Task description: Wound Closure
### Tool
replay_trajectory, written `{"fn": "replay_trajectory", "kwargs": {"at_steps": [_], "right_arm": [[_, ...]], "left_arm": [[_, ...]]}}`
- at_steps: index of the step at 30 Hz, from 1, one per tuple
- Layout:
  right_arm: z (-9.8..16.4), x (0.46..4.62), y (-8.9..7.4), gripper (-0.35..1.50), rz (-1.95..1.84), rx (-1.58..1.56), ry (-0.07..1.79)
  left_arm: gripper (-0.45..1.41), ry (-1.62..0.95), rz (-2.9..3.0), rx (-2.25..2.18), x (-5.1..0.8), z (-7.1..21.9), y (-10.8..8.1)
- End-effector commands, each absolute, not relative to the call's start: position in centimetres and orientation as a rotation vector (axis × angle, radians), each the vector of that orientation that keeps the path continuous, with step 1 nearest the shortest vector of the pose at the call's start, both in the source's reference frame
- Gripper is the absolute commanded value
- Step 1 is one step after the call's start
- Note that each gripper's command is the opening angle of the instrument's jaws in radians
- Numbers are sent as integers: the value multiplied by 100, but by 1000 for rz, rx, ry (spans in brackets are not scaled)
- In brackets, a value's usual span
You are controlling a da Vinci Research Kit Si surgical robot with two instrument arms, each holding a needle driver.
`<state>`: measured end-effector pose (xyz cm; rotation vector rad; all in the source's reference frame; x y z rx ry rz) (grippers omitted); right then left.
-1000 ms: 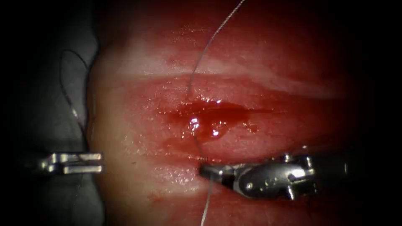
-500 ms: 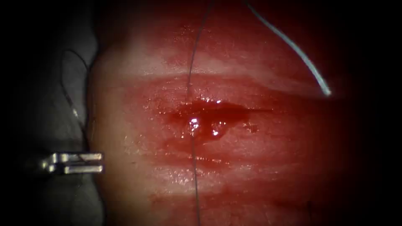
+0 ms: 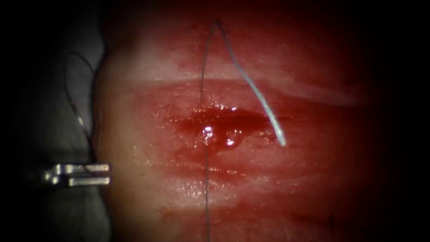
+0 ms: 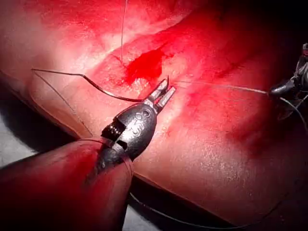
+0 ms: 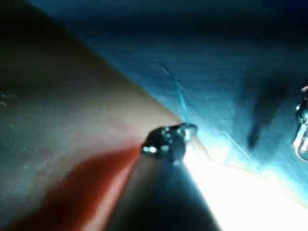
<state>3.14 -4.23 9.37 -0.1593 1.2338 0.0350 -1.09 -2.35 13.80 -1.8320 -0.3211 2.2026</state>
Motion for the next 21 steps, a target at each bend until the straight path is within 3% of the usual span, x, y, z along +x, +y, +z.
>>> {"fn": "replay_trajectory", "kwargs": {"at_steps": [1,7,21], "right_arm": [[948,313,-413,108,55,-163,1219],[991,307,-370,120,68,-157,1204],[1145,329,-311,115,54,-171,1172]], "left_arm": [[-45,-329,2200,-1831,-114,1386,-246],[-45,-329,2200,-1831,-114,1386,-246],[-45,-327,2200,-1831,-115,1387,-247]]}}
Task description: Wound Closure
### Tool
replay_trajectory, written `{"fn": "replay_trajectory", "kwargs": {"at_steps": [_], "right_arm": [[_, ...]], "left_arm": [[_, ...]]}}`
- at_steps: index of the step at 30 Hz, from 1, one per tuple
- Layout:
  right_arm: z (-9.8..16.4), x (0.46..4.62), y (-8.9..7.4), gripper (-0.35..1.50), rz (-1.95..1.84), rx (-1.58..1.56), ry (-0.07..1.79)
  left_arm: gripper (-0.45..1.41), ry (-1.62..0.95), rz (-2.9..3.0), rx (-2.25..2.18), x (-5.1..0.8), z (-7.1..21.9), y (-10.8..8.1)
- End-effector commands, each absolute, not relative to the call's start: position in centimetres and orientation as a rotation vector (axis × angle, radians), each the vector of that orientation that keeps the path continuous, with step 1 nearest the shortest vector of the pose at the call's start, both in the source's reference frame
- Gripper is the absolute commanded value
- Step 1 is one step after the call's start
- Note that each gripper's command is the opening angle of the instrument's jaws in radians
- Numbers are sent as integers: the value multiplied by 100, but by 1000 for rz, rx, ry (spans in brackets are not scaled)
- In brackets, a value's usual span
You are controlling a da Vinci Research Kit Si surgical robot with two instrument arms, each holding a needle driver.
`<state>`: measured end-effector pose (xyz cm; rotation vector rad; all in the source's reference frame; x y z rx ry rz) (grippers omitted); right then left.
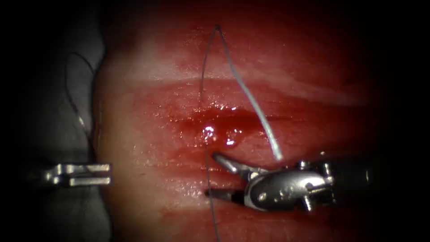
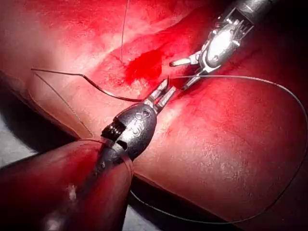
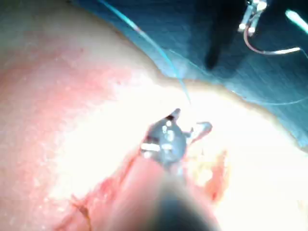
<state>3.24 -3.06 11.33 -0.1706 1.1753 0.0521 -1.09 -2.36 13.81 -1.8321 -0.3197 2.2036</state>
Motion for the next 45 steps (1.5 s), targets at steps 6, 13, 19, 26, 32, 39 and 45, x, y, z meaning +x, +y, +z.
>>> {"fn": "replay_trajectory", "kwargs": {"at_steps": [6,13,19,26,32,39,45], "right_arm": [[1184,344,-298,109,60,-179,1155],[1202,341,-294,81,59,-195,1141],[1203,341,-297,-17,56,-196,1137],[1200,337,-307,-35,-12,-185,1104],[1186,331,-310,-35,-16,-179,1116],[1144,322,-338,-35,-31,-174,1135],[1100,323,-366,-35,-53,-177,1139]], "left_arm": [[-45,-326,2200,-1830,-115,1387,-247],[-45,-326,2200,-1830,-115,1386,-247],[-45,-324,2200,-1829,-117,1387,-247],[-45,-325,2200,-1829,-116,1386,-248],[-45,-324,2200,-1829,-116,1386,-248],[-45,-324,2200,-1829,-116,1386,-248],[-45,-323,2200,-1829,-117,1387,-248]]}}
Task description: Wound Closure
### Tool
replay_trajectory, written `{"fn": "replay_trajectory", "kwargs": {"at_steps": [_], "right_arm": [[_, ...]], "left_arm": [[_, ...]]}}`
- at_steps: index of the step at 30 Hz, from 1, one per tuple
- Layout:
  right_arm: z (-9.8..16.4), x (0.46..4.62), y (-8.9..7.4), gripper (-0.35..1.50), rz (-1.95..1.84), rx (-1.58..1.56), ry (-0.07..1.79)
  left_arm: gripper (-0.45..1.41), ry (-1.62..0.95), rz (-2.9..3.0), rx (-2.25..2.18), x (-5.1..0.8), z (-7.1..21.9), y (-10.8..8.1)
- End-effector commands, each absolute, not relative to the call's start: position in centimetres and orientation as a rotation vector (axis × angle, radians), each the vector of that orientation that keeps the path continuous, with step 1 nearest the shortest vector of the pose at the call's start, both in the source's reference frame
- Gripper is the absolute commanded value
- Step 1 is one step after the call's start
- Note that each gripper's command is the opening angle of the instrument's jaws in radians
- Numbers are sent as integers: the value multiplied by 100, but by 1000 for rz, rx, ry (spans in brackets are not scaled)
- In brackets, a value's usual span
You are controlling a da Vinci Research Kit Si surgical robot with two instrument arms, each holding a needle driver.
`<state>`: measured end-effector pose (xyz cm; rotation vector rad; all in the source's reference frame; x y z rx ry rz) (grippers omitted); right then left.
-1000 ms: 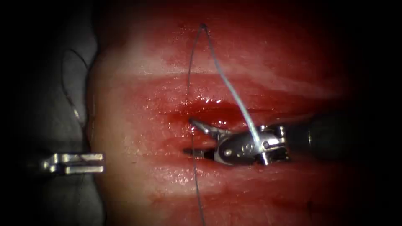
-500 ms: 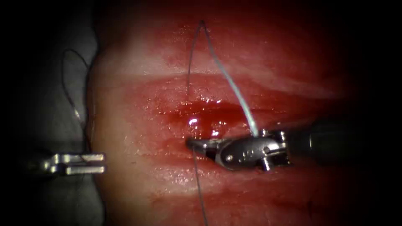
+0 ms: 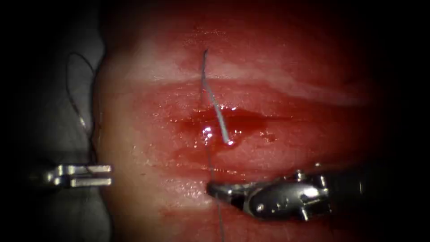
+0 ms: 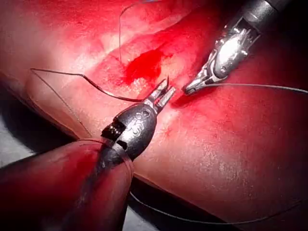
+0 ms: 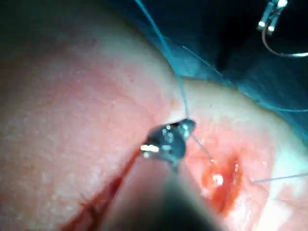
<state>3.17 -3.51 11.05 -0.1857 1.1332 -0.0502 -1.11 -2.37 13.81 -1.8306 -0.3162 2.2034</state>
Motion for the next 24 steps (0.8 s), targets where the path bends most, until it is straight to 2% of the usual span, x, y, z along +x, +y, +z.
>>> {"fn": "replay_trajectory", "kwargs": {"at_steps": [1,12,24], "right_arm": [[1089,325,-371,-35,-56,-176,1141],[1017,335,-407,-35,-80,-163,1164],[983,326,-429,-35,-93,-158,1172]], "left_arm": [[-45,-322,2201,-1828,-118,1387,-248],[-45,-320,2204,-1823,-119,1387,-249],[-45,-320,2204,-1823,-119,1387,-249]]}}
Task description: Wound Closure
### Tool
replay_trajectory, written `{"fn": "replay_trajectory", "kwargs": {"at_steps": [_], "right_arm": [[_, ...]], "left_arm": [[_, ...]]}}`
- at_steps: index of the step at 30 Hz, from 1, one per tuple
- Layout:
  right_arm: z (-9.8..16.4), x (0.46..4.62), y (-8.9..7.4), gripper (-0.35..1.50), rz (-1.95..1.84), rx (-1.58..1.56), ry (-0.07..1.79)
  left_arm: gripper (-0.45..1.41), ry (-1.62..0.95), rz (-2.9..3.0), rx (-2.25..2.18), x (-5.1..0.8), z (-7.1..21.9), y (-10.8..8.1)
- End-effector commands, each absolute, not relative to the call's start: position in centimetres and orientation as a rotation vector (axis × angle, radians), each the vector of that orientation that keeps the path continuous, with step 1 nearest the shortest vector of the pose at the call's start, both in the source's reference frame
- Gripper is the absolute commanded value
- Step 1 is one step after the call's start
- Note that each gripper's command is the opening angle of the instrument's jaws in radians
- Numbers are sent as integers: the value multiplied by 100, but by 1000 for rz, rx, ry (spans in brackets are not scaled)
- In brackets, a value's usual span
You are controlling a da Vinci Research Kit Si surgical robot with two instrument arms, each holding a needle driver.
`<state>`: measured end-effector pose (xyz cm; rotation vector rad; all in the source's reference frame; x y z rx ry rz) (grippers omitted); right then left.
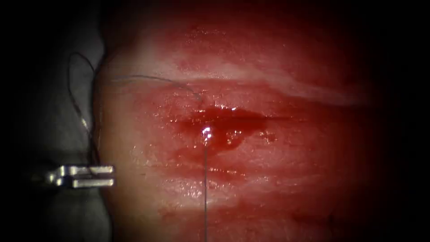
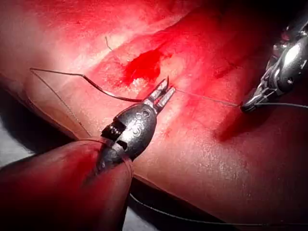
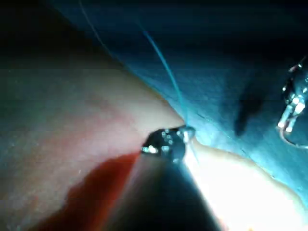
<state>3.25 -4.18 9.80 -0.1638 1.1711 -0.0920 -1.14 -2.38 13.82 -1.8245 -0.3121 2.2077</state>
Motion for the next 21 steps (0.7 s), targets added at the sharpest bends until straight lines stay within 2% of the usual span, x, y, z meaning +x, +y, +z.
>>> {"fn": "replay_trajectory", "kwargs": {"at_steps": [1,21], "right_arm": [[981,324,-431,-35,-94,-157,1173],[942,318,-461,-35,-116,-141,1181]], "left_arm": [[-45,-320,2204,-1823,-119,1387,-249],[-45,-319,2204,-1823,-119,1388,-249]]}}
